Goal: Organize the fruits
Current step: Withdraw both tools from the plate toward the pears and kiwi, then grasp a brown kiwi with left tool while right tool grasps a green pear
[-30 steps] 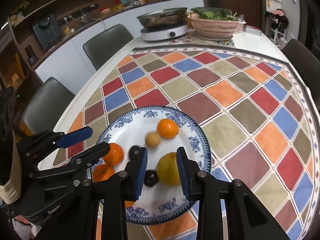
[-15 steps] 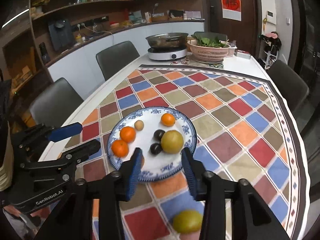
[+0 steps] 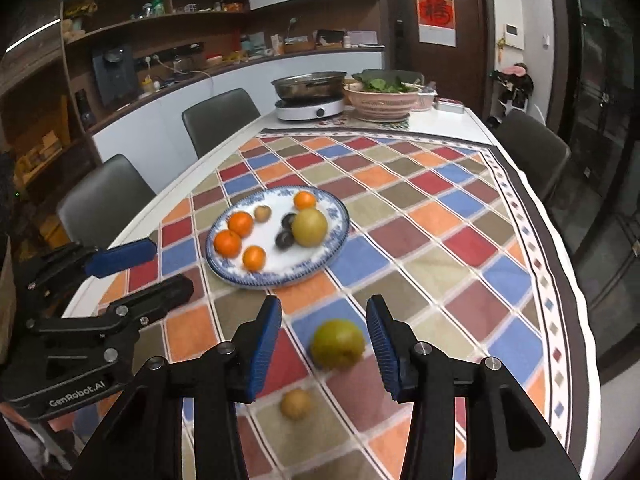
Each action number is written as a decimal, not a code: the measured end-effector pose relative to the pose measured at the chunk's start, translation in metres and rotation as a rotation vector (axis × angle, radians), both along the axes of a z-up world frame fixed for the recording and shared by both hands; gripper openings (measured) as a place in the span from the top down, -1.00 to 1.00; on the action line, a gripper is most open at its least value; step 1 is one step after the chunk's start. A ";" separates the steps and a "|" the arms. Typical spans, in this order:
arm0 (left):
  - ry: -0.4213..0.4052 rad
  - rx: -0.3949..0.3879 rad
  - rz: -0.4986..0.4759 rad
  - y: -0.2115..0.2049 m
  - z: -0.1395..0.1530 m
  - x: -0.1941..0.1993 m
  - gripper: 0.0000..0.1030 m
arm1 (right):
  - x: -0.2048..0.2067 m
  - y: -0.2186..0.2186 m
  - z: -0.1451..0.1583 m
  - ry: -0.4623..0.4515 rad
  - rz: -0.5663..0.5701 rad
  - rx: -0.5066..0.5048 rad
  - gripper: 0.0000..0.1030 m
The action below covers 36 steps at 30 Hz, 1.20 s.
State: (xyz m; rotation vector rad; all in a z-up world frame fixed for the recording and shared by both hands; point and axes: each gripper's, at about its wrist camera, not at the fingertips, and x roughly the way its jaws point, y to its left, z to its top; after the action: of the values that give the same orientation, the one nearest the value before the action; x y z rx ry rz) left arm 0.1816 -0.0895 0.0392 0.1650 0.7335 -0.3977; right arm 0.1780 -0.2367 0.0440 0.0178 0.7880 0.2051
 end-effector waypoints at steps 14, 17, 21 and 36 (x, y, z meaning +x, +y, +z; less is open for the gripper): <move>0.139 0.014 -0.120 -0.047 -0.059 -0.017 0.00 | -0.041 -0.032 -0.032 0.025 -0.086 -0.030 0.12; 0.154 0.027 -0.126 -0.053 -0.068 -0.017 0.00 | -0.043 -0.035 -0.040 0.047 -0.092 -0.014 0.12; 0.189 0.031 -0.128 -0.058 -0.080 -0.014 0.01 | -0.046 -0.039 -0.053 0.063 -0.107 -0.027 0.12; 0.227 0.082 -0.128 -0.071 -0.104 -0.006 0.31 | -0.045 -0.046 -0.073 0.112 -0.131 -0.007 0.12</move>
State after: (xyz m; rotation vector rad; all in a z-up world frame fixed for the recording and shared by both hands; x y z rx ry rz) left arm 0.1753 -0.1607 -0.0647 0.2472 0.9663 -0.5143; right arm 0.1328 -0.2832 -0.0288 0.0750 0.8956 0.0779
